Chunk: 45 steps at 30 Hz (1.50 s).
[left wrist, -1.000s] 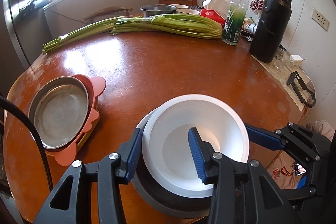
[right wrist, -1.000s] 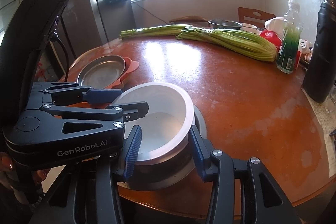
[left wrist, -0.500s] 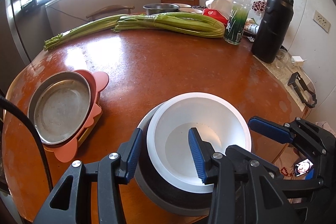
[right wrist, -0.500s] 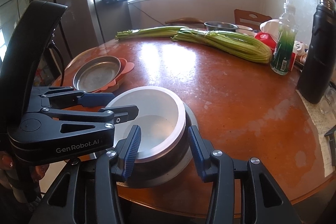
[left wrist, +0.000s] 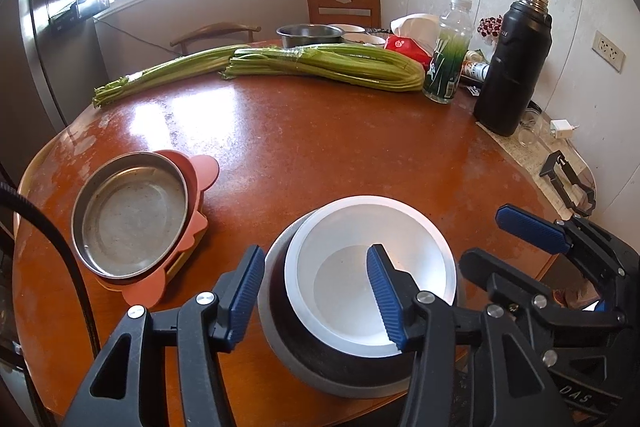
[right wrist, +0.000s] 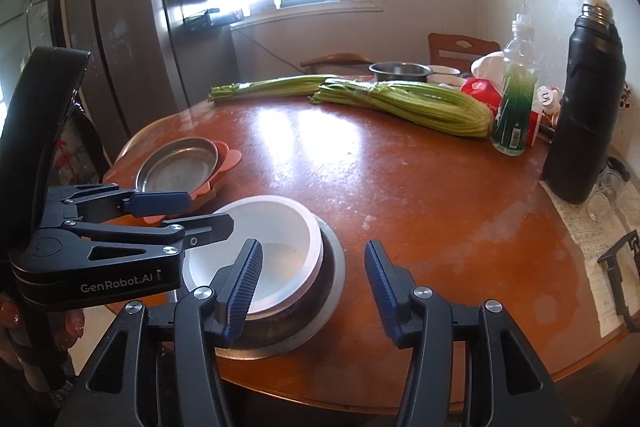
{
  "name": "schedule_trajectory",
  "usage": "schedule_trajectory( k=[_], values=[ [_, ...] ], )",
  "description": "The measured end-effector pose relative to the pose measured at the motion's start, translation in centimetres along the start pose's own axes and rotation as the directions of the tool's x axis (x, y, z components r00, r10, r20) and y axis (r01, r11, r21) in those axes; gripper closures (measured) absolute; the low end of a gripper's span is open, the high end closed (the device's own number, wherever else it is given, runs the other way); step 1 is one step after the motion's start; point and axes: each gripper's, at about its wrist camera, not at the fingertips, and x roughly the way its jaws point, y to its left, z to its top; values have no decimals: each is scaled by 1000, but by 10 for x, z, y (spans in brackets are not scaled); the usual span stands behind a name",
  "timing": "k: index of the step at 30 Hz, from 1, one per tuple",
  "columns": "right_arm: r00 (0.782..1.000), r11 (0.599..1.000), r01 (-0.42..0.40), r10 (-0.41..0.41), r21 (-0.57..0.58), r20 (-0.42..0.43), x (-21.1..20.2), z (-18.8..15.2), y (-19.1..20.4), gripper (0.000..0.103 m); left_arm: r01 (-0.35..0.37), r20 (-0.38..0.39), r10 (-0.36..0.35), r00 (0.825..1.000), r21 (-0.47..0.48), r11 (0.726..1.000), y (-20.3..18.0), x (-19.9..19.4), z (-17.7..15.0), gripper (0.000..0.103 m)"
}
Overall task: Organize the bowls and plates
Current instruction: 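Open the left gripper and withdraw from the stacked bowls, then grasp the steel bowl rim with the left gripper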
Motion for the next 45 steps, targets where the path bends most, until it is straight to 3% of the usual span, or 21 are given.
schedule_trajectory(
  k=[21, 32, 42, 45],
  values=[
    [994, 999, 44, -45, 6, 97, -33, 25, -9, 33, -48, 54, 52, 997, -60, 997, 16, -45, 0, 40],
    [992, 992, 106, -110, 71, 59, -17, 13, -35, 31, -39, 22, 41, 999, -95, 995, 22, -28, -10, 39],
    [998, 987, -23, 32, 158, -53, 11, -9, -41, 31, 69, -48, -77, 996, -153, 986, 25, 2, -18, 39],
    [994, 982, -58, 74, 177, -83, 21, -13, -36, 31, 68, -56, -77, 995, -159, 985, 24, 9, -20, 38]
  ],
)
